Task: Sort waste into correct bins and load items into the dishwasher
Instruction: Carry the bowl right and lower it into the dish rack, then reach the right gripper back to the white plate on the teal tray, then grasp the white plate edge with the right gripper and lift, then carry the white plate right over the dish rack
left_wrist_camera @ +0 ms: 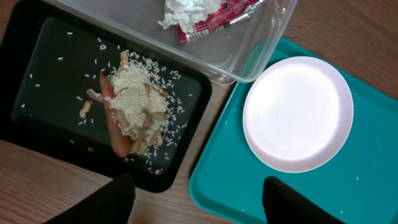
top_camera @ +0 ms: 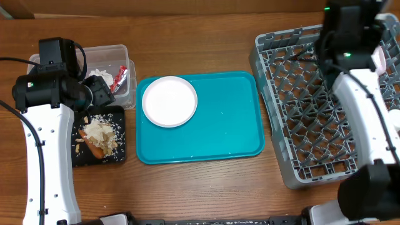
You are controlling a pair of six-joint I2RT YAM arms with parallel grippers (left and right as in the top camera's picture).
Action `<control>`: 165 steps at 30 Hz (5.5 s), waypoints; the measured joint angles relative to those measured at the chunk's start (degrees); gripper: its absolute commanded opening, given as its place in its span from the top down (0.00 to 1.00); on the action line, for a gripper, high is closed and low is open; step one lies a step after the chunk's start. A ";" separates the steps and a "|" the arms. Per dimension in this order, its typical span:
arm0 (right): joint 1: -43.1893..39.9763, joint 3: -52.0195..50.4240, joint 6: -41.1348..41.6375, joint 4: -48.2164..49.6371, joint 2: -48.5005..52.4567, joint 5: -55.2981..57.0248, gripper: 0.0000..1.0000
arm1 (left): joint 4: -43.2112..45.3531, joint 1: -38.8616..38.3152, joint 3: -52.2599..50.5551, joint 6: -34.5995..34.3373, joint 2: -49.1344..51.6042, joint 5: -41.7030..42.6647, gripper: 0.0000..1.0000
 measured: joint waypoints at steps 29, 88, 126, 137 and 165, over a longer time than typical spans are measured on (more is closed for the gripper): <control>-6.60 -0.17 8.13 -18.12 18.40 6.86 0.96 | 1.11 0.00 -0.02 0.00 0.00 0.07 0.31; 20.17 0.79 3.37 -27.43 5.31 -71.54 0.20 | 1.14 0.00 -0.02 0.00 0.00 0.46 0.18; 34.21 1.81 10.27 -16.33 26.97 -62.12 0.96 | 0.96 0.00 -0.02 0.00 0.00 0.46 0.18; 27.04 0.87 8.50 -17.40 8.24 -34.45 0.96 | 0.83 0.00 -0.02 0.00 0.00 0.46 0.18; 7.80 -8.76 -2.75 -6.56 0.59 5.68 0.96 | 0.85 0.00 -0.02 0.00 0.00 0.44 0.18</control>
